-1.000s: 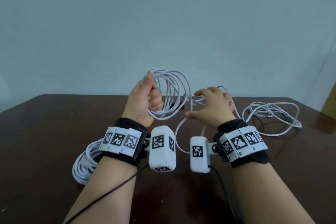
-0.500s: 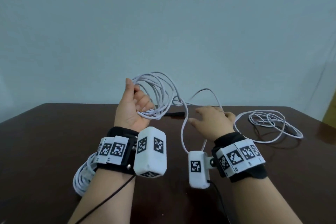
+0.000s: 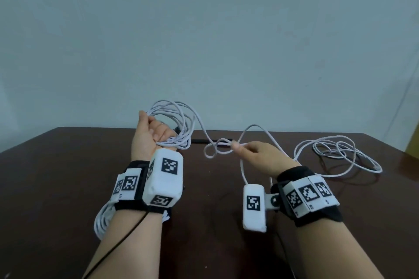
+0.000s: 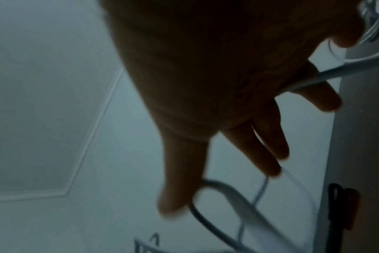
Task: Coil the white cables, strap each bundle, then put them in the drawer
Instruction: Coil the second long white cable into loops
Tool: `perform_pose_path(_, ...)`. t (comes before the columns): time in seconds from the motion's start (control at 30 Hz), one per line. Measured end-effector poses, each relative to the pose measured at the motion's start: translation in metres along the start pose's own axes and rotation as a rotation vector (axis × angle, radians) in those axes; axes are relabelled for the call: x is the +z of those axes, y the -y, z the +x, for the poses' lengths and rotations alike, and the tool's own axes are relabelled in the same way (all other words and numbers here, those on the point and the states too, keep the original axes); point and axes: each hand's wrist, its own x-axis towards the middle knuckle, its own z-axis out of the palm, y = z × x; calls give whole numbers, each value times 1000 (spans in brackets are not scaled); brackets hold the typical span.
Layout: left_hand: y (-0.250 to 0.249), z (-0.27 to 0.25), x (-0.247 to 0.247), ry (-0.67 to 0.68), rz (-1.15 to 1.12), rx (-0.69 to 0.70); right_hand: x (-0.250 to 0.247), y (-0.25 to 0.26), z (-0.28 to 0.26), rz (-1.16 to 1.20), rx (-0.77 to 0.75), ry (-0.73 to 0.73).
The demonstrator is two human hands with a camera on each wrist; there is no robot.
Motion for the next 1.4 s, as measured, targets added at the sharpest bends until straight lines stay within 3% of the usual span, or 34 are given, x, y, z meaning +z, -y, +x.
perform_pose_path(0.27, 11, 2, -2, -50, 140, 1, -21, 16, -23, 129, -189, 48)
perform_pose_path(0.33, 12, 3, -4, -74, 182, 9, -24, 20, -25, 144, -212, -56)
perform_pose_path(0.43, 12, 6, -8, -95, 205, -1, -23, 32, -27, 83, -254, -352)
perform_pose_path(0.5, 12, 7, -9, -95, 204, -1, -20, 47, -36, 80, -316, -429)
perform_pose_path(0.53, 12, 8, -10, -94, 211, 5, -17, 54, -40, 101, -336, -360)
perform_pose_path(0.67, 11, 9, -10, -95, 271, 46, 8, 75, -52, 179, -297, 299)
perform_pose_path(0.73, 8, 8, -12, -101, 281, 59, 17, 70, -47, 153, -246, 398)
perform_pose_path(0.87, 2, 10, -17, -99, 205, 43, 16, 52, -33, 108, -98, 417)
perform_pose_path(1.0, 6, 11, -13, -85, 176, -3, 20, 34, -12, -334, -93, 204)
perform_pose_path(1.07, 9, 11, -10, -69, 161, -50, 22, 25, -6, -378, -48, 77)
perform_pose_path(1.23, 25, 4, 5, -87, 10, -262, 34, 12, 2, -147, -90, -16)
perform_pose_path(1.33, 32, -5, 12, -110, -43, -305, 42, 5, 11, 45, -95, -158)
perform_pose_path(1.4, 33, -5, 11, -117, -45, -316, 42, 2, 14, 114, -89, -168)
